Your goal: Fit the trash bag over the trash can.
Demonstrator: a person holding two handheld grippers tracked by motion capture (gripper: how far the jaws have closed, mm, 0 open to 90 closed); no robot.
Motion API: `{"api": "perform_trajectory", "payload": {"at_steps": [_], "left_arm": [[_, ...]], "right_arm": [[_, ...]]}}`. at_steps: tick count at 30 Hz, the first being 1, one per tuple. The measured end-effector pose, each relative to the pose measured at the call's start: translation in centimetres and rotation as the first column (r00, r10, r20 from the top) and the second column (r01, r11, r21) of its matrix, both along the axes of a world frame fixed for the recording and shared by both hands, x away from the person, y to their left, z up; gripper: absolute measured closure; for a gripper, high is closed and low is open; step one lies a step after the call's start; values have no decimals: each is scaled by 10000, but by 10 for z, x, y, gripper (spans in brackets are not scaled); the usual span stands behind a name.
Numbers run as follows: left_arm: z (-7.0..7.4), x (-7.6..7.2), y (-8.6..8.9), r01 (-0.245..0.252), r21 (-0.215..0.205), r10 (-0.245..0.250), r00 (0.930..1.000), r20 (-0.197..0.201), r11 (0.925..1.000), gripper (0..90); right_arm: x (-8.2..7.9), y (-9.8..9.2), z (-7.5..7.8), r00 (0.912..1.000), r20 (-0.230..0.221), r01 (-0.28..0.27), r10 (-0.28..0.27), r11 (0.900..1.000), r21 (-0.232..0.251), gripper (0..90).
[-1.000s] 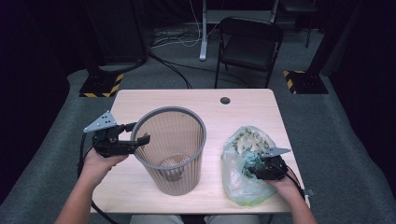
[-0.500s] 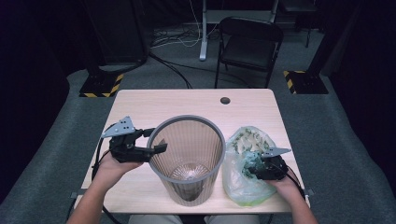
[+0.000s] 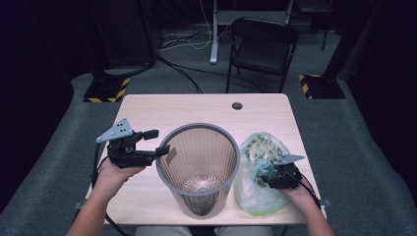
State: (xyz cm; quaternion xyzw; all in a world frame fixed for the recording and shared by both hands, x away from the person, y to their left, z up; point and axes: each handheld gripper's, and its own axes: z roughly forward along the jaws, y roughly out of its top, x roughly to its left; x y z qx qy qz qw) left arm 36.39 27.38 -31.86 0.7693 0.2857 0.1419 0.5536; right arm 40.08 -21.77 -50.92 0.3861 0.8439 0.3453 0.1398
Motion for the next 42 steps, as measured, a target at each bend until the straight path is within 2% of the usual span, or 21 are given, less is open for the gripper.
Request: {"api": "perform_trajectory", "payload": {"at_steps": [4, 6, 12, 13, 17, 23, 25, 27, 28, 31, 42], "left_arm": [[2, -2, 4, 1, 57, -1, 10000, 60, 10000, 285], [3, -3, 6, 1, 62, -1, 9999, 105, 10000, 288], [2, -6, 10, -62, 182, 59, 9998, 172, 9998, 289], [2, -7, 11, -78, 161, 75, 9998, 193, 9998, 289], [1, -8, 13, -53, 70, 52, 9997, 229, 10000, 290], [1, -10, 13, 11, 67, -13, 9996, 299, 10000, 291], [1, -10, 13, 21, 81, -24, 9995, 322, 10000, 291], [1, -11, 13, 33, 86, -36, 9994, 343, 10000, 292], [1, -11, 13, 33, 86, -36, 9994, 343, 10000, 292], [1, -12, 14, 69, 82, -72, 9993, 380, 9999, 292], [2, -14, 18, 48, 63, -52, 9987, 510, 10000, 297]], "right_arm": [[0, 0, 0, 10000, 27, -11, 11, 10000, -40, 413], [0, 0, 1, 10000, 73, 9, -8, 10000, -94, 478], [0, -1, 3, 9999, 147, -59, 60, 10000, -63, 574], [0, -1, 5, 9997, 211, -89, 91, 9999, -92, 619], [-1, -2, 7, 9996, 264, -110, 112, 9999, -89, 664], [-2, -7, 11, 9993, 364, -70, 58, 9994, 326, 713], [-2, -14, 15, 9994, 351, 8, -37, 9965, 832, 732], [-2, -18, 17, 9992, 369, 79, -122, 9936, 1127, 739], [-2, -18, 17, 9992, 369, 79, -122, 9936, 1127, 739], [-4, -25, 21, 9985, 445, 249, -325, 9863, 1631, 748], [-13, -28, 43, 9934, 1095, 93, -333, 9771, 2127, 755]]}}
